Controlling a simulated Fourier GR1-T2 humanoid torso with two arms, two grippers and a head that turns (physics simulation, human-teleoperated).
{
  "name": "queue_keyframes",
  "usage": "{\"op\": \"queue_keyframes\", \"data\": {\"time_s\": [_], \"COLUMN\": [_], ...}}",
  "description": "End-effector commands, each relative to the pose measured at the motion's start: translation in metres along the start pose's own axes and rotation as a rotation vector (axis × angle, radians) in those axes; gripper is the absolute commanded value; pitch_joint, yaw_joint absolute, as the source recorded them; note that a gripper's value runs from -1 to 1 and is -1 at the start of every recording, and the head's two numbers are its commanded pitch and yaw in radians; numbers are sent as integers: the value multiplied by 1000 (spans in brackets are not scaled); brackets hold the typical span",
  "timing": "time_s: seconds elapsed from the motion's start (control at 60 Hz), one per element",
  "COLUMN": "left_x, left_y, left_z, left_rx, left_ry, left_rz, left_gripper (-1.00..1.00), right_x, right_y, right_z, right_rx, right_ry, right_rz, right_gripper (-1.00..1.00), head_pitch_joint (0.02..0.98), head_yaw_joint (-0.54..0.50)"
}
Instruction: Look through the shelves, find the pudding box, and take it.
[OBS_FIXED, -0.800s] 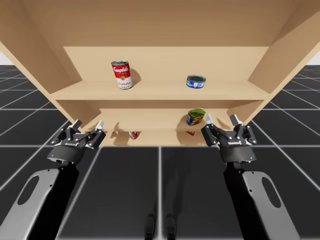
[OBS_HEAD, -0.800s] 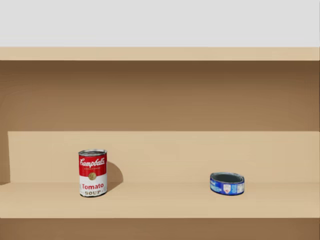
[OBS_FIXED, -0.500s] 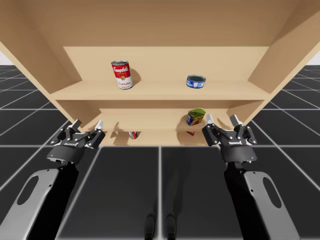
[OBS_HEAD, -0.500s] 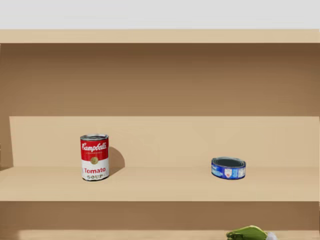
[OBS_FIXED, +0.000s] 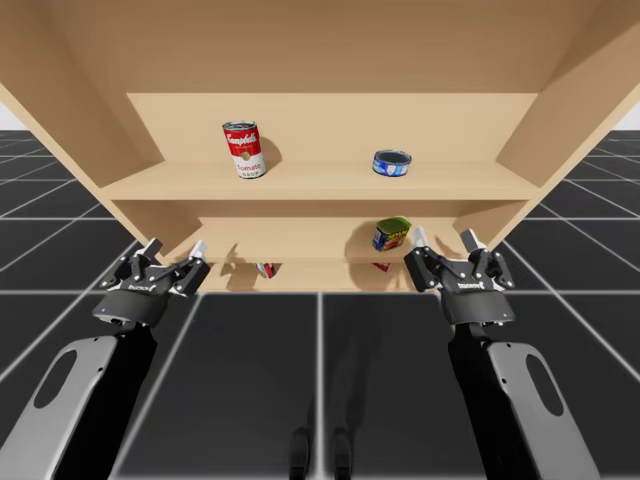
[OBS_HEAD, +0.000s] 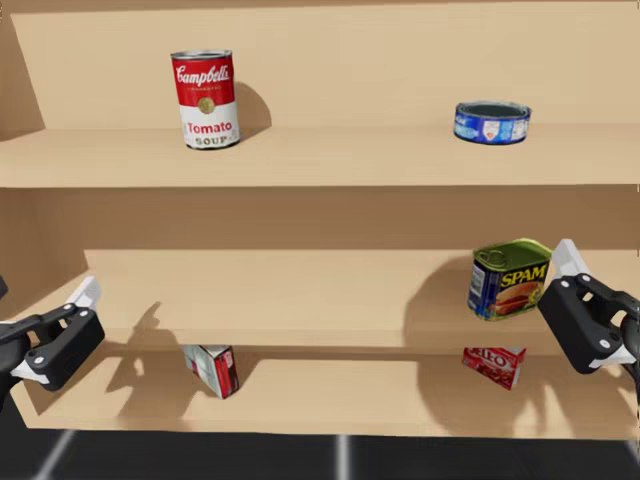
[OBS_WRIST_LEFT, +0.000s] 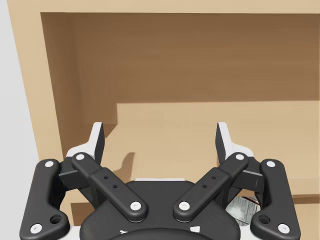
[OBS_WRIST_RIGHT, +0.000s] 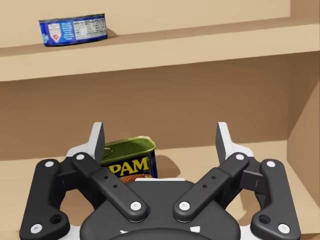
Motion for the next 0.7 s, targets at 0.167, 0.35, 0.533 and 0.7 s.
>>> {"op": "queue_keyframes", "data": {"time_s": [0.167, 0.35, 0.533, 0.7], "left_x": [0, 1, 12, 33], "left_y": [0, -1, -11, -17], "left_z": [0, 0, 8, 39], "left_rx": [-2, -5, -15, -124], "left_ry": [-1, -1, -22, 23], "left_rz": [-2, 3, 21, 48], "left_gripper": [-1000, -1000, -1000, -1000], "right_x": [1, -1, -1, -1], "right_y": [2, 4, 4, 5], "right_z": [1, 1, 1, 1], "right_rx": [9, 10, 7, 14], "right_ry": [0, 5, 7, 6], "right_rz": [5, 3, -2, -4], "right_gripper": [-1000, -1000, -1000, -1000], "head_pitch_joint": [679, 736, 718, 712], "head_yaw_joint": [187, 269, 252, 251]}}
